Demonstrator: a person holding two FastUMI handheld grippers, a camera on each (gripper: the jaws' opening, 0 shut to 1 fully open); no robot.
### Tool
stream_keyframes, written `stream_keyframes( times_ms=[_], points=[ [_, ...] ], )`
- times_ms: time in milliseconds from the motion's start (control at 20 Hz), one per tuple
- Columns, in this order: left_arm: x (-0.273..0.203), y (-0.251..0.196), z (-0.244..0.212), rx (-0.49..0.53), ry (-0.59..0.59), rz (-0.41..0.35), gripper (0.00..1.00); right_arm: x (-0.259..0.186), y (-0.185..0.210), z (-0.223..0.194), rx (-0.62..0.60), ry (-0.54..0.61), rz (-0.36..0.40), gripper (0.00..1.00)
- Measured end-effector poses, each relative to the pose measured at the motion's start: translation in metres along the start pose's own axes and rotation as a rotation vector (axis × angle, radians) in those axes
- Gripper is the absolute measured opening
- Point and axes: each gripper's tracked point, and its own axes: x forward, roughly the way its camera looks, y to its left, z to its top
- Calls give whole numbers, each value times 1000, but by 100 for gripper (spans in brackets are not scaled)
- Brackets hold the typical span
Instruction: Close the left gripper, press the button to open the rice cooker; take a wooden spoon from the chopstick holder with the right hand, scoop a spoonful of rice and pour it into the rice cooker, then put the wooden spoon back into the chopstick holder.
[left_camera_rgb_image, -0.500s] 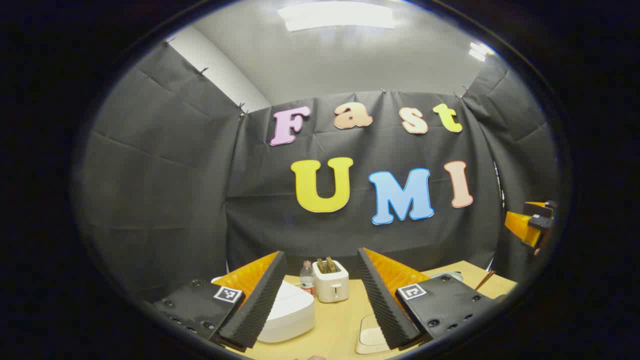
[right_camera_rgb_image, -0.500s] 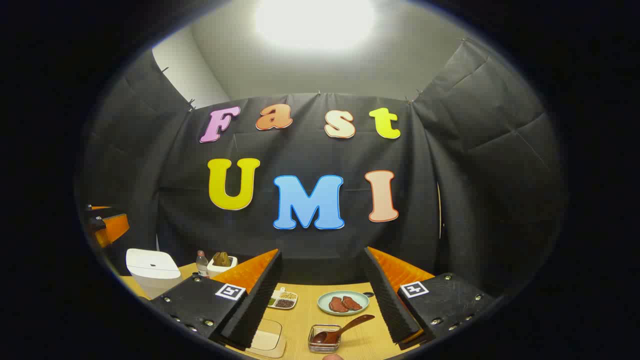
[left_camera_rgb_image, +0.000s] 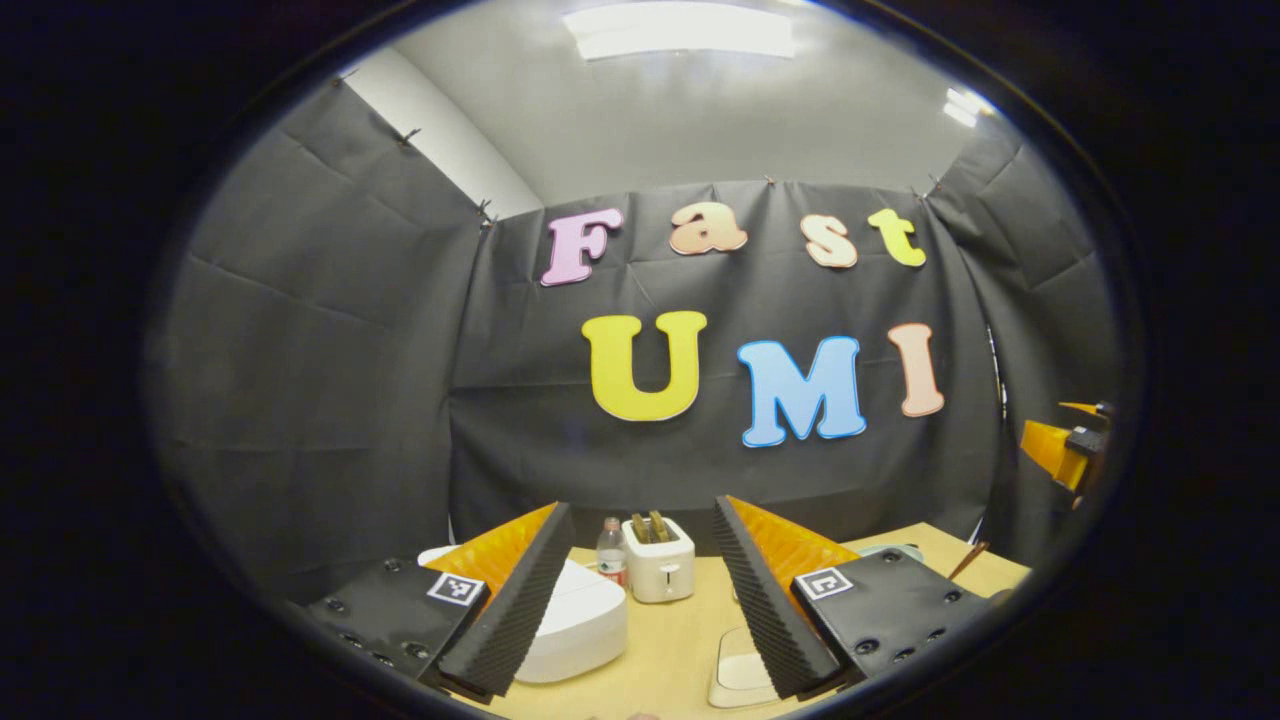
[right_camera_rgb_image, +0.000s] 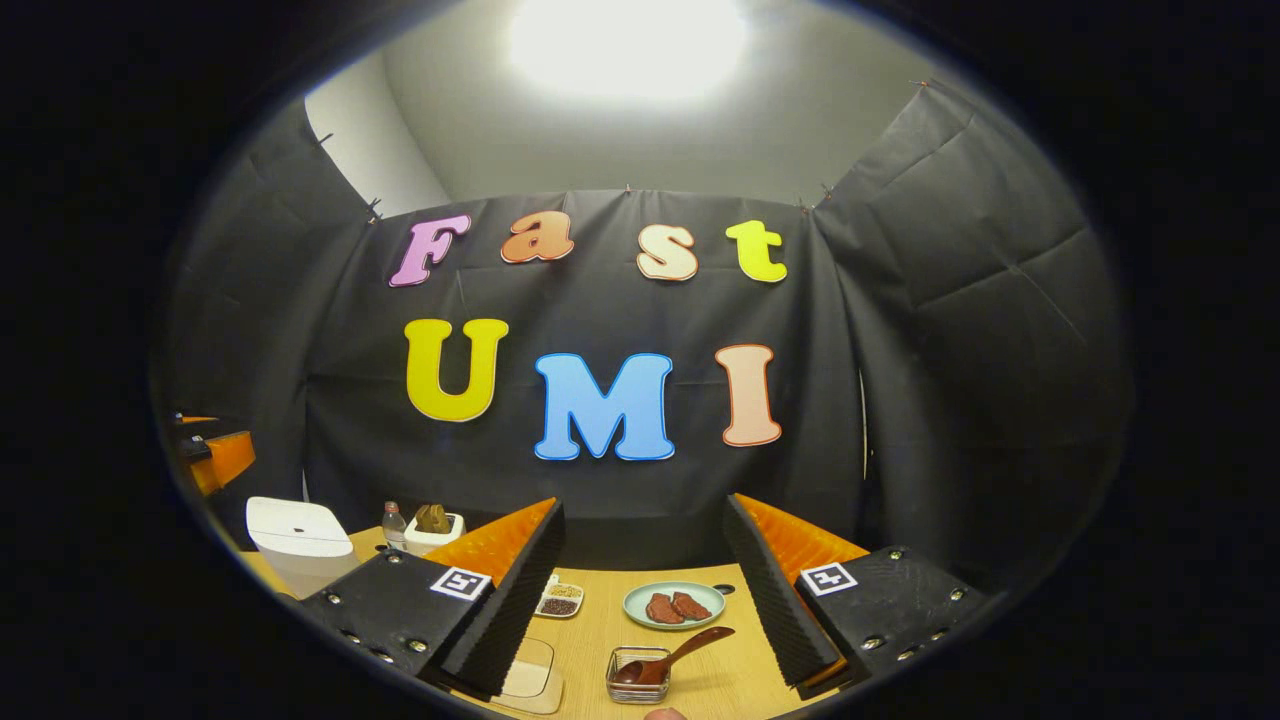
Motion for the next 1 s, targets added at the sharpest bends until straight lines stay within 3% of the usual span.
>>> stream_keyframes(
  times_ms=[700, 900, 1000],
  points=[
    [7, 2, 5, 23, -15, -17, 97, 2, -5, -2, -8, 9, -16, 97],
    [9, 7, 5, 23, -8, -17, 82, -1, -2, -4, -11, 15, -11, 97],
    [10, 11, 6, 28, -14, -13, 68, -1, 0, -5, -14, 18, -7, 97]
  ],
)
